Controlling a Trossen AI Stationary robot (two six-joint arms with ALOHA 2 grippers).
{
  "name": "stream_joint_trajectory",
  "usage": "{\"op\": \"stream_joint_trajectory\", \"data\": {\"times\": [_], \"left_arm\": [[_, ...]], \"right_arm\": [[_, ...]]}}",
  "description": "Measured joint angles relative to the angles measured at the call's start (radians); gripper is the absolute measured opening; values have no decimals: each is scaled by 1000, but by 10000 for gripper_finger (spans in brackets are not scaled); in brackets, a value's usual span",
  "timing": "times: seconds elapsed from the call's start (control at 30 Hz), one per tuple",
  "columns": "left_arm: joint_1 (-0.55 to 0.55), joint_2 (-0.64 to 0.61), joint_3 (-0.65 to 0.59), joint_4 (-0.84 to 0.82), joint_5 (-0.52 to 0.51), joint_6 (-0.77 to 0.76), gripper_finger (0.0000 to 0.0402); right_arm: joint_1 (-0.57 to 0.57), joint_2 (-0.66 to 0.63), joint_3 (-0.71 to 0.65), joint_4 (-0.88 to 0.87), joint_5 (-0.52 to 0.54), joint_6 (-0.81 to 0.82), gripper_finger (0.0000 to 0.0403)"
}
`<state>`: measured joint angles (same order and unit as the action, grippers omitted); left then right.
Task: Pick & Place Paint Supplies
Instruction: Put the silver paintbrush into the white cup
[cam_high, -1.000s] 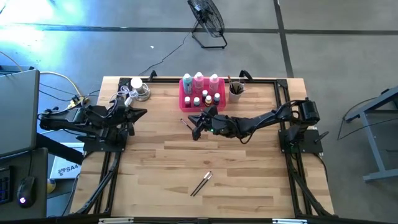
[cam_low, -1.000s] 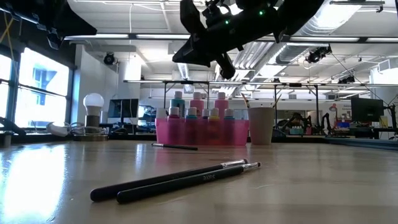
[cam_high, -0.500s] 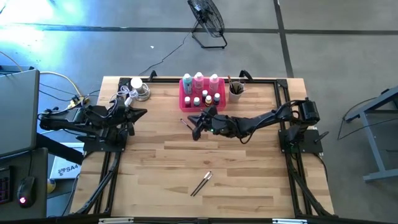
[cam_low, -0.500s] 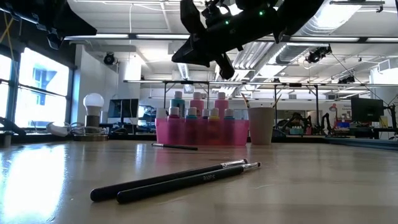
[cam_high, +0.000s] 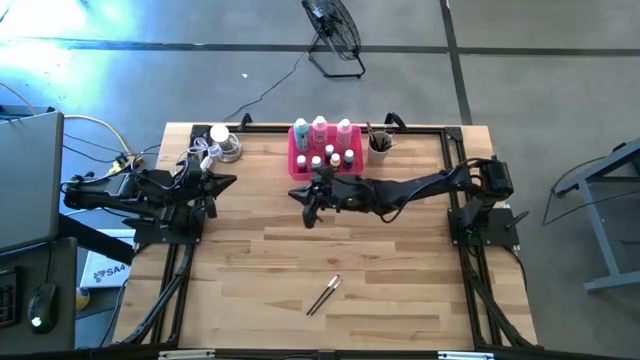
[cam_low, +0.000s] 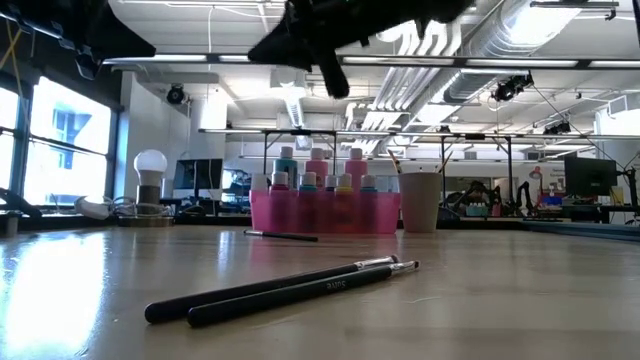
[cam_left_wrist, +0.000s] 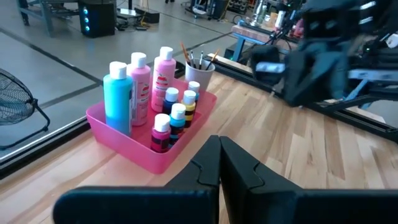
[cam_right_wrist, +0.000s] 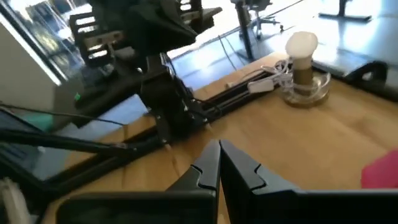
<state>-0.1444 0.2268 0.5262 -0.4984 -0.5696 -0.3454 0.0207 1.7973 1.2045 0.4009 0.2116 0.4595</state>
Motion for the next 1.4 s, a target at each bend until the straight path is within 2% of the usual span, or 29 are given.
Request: {"op": "stream_joint_trajectory", "data": {"times": [0.13, 0.3, 0.47, 0.73, 0.87, 1.03, 1.2, 1.4], "left_arm": [[0, 0, 0, 0, -24, 0, 0], [0, 0, 0, 0, -23, 0, 0], [0, 0, 0, -2, -23, 0, 0], [0, 0, 0, -6, -23, 0, 0], [0, 0, 0, -6, -23, 0, 0], [0, 0, 0, -6, -24, 0, 0], [0, 0, 0, -6, -25, 0, 0], [0, 0, 0, -6, -25, 0, 0]], "right_arm": [[21, 28, 150, -214, 76, -72, 2], [13, 92, 243, -344, 114, -50, 2], [-13, 170, 247, -367, 72, 38, 2], [-53, 268, 246, -365, 68, 42, 2], [-74, 315, 246, -320, -37, 46, 2], [-79, 340, 246, -315, -37, 45, 2], [-82, 340, 333, -444, -57, 55, 2], [-76, 338, 420, -467, -34, -15, 2]]}}
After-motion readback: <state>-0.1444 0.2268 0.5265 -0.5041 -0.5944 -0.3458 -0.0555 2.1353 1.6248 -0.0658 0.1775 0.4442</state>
